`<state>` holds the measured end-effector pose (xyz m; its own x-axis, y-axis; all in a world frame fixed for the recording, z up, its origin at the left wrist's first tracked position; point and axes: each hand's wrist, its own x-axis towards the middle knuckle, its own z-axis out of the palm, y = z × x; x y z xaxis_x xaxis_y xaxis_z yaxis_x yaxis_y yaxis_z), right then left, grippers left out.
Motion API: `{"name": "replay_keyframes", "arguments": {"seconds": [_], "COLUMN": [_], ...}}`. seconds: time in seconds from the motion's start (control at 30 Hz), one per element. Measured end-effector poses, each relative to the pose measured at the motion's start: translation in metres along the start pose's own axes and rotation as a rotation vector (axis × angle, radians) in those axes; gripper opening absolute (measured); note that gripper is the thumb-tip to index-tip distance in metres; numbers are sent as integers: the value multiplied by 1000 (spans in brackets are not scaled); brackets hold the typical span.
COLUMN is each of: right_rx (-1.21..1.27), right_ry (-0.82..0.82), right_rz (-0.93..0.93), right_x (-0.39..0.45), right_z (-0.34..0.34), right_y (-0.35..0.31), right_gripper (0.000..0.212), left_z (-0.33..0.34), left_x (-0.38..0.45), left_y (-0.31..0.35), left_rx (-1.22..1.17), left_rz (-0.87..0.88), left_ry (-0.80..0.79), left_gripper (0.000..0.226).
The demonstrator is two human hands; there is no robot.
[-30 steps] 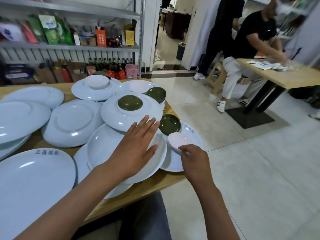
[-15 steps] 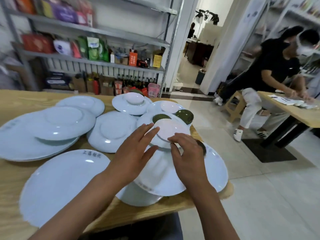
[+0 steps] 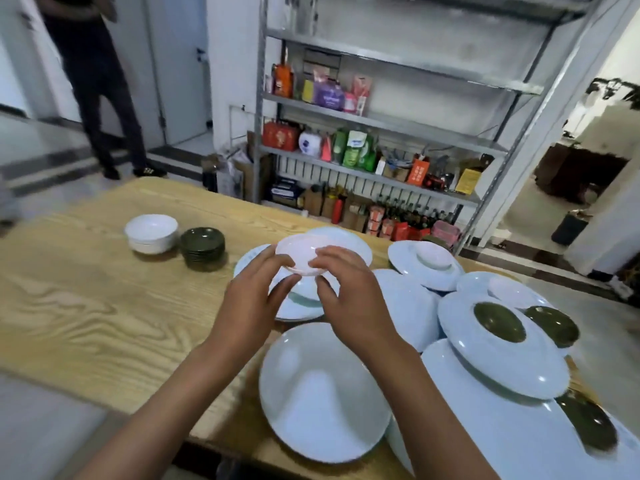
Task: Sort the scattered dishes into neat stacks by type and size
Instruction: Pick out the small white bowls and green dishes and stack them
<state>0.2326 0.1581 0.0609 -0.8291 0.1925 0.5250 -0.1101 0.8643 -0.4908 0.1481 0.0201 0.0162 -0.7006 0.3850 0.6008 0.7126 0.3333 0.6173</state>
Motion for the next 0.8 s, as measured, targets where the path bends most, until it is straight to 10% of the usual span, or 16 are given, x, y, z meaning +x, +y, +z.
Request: {"name": "replay_keyframes", "arguments": {"seconds": [0.17,0.8], "right_rx": [-146,-98], "right_ry": [-194,-506], "right_rz": [-37,-91], "right_x": [41,112], "right_z": [41,200], "right_y": [-27,-64], "right_gripper": [59,60], "left_z": [-50,-105], "left_x": [4,63], "left_y": [-49,-228], "left_rx": [138,437], "left_rz": [-31,-379], "left_ry": [147,249], "left_gripper": [18,23]}}
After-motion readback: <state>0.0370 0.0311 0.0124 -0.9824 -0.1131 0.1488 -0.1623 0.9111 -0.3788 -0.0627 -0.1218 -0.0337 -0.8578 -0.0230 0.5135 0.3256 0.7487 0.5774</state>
